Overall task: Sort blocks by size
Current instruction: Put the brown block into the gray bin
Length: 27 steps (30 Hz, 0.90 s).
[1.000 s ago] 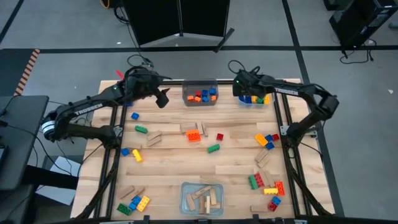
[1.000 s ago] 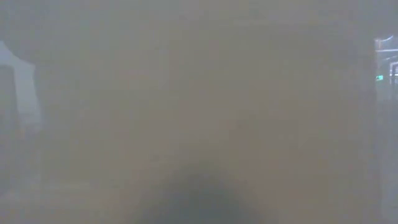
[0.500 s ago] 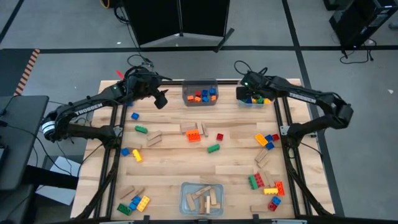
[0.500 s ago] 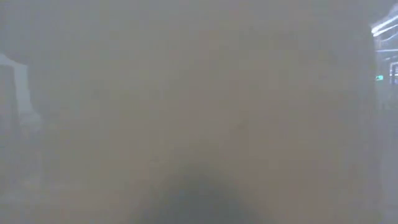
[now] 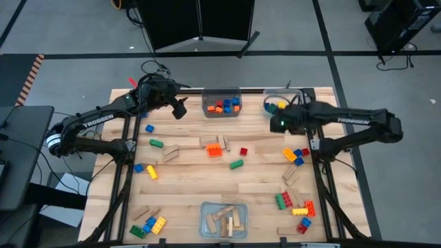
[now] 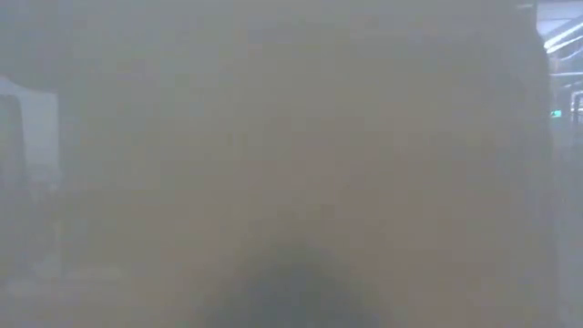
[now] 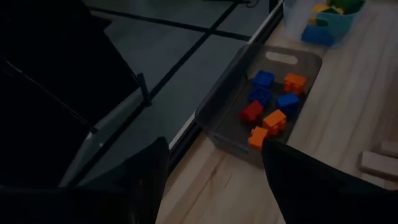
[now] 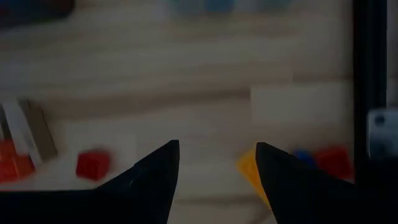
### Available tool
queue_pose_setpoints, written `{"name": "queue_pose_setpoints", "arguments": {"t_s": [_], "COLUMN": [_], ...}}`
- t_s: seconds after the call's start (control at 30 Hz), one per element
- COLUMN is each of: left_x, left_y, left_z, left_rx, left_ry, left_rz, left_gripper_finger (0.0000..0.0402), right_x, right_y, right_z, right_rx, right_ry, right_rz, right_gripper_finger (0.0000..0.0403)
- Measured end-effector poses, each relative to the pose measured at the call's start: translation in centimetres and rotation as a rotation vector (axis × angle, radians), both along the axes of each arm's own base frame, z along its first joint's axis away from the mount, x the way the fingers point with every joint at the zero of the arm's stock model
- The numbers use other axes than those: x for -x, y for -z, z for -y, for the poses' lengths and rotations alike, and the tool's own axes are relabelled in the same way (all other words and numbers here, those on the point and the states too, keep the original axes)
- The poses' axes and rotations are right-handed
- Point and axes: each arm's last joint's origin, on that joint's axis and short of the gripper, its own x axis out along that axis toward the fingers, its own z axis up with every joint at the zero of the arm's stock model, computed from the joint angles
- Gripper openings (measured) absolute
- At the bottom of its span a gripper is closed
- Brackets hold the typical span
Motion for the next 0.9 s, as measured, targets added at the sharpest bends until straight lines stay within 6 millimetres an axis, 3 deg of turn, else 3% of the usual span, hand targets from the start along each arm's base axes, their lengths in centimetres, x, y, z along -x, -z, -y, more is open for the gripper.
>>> {"name": "queue_pose_setpoints", "arguments": {"t_s": [0.2,0.37,0.5,0.9], "left_x": [-0.1,-0.2,-0.2,-0.3], "left_y": [-0.3,-0.4,-0.4,-0.5], "left_z": [-0.1,-0.1,-0.1,-0.2], "left_rx": [-0.016,-0.024,-0.024,-0.032], "left_ry": [0.000,0.001,0.001,0.000], "left_rz": [0.028,0.041,0.041,0.055], "left_gripper_finger": [0.0264,0.0264,0.0264,0.0264], "right_x": [-0.7,0.3,0.8,1.4], "right_y": [1.4,4.0,5.6,8.8], "right_z": [-4.3,-8.0,-10.5,-13.5], "right_rx": [-0.113,-0.228,-0.262,-0.281], "right_ry": [0.054,0.164,0.252,0.112], "right_rz": [-0.016,-0.087,-0.049,-0.158], "right_gripper_finger": [0.0228,0.0237,0.0245,0.0251]}}
